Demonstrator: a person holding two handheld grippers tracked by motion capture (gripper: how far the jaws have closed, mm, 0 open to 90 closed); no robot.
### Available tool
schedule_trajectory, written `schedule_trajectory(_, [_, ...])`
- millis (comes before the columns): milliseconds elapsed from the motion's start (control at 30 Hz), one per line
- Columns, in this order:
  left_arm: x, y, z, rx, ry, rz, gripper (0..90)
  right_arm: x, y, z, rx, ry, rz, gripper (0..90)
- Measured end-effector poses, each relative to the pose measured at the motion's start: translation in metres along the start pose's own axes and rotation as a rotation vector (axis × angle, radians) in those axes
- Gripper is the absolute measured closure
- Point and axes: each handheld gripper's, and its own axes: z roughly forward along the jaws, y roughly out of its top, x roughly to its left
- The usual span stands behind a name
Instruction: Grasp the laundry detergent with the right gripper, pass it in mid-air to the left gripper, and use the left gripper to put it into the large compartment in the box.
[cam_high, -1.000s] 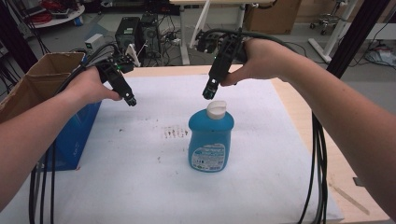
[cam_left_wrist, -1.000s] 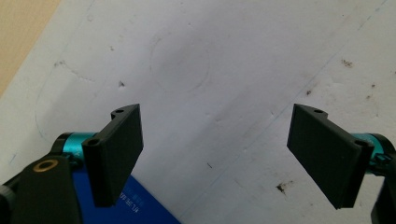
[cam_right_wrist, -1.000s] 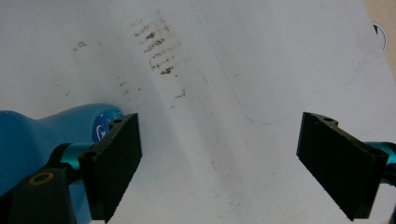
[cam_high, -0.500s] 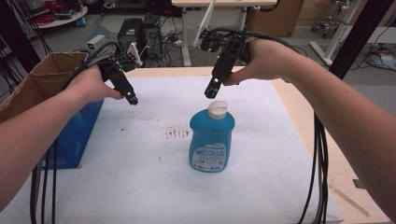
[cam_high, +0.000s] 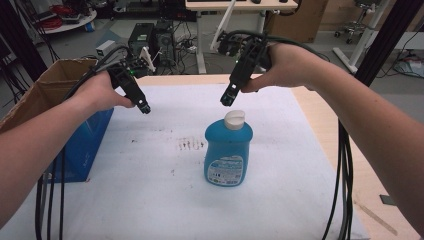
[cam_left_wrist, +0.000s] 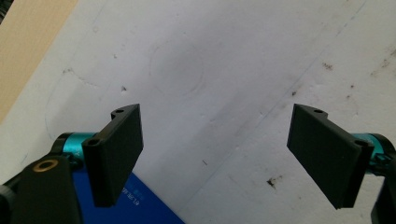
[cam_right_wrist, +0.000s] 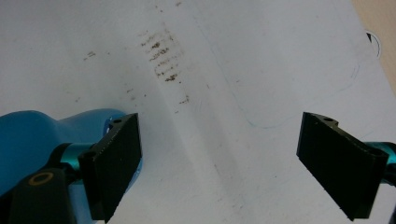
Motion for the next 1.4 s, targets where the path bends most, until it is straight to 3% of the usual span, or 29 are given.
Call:
schedule_trajectory(167, [0.002,-0.001,-0.001,-0.006,-0.002,-0.006,18.5,0.000,-0.003,-0.005,-0.012,0.000,0.009,13.2])
schedule_trajectory(500, [0.001,-0.001,-0.002,-0.011,-0.004,0.000,18.5,-0.003,-0.020,-0.027,-0.098,0.016,0.018,13.2])
schedule_trajectory(567, [0.000,-0.001,-0.002,-0.012,-0.004,0.003,18.5,-0.005,-0.039,-0.043,-0.168,0.032,0.027,13.2])
schedule_trajectory(833, [-0.001,-0.001,-0.006,-0.016,-0.007,0.012,18.5,-0.002,-0.063,-0.054,-0.256,0.066,0.016,13.2])
schedule_trajectory(867, [-0.003,-0.001,-0.007,-0.019,-0.005,0.015,18.5,0.001,-0.076,-0.056,-0.292,0.080,0.005,13.2])
schedule_trajectory(1167, [-0.003,-0.002,-0.009,-0.014,-0.008,0.025,18.5,0.011,-0.103,-0.054,-0.352,0.117,-0.007,13.2])
schedule_trajectory(1400, [-0.005,0.000,-0.010,-0.021,-0.012,0.043,18.5,0.023,-0.125,-0.037,-0.395,0.169,-0.028,13.2])
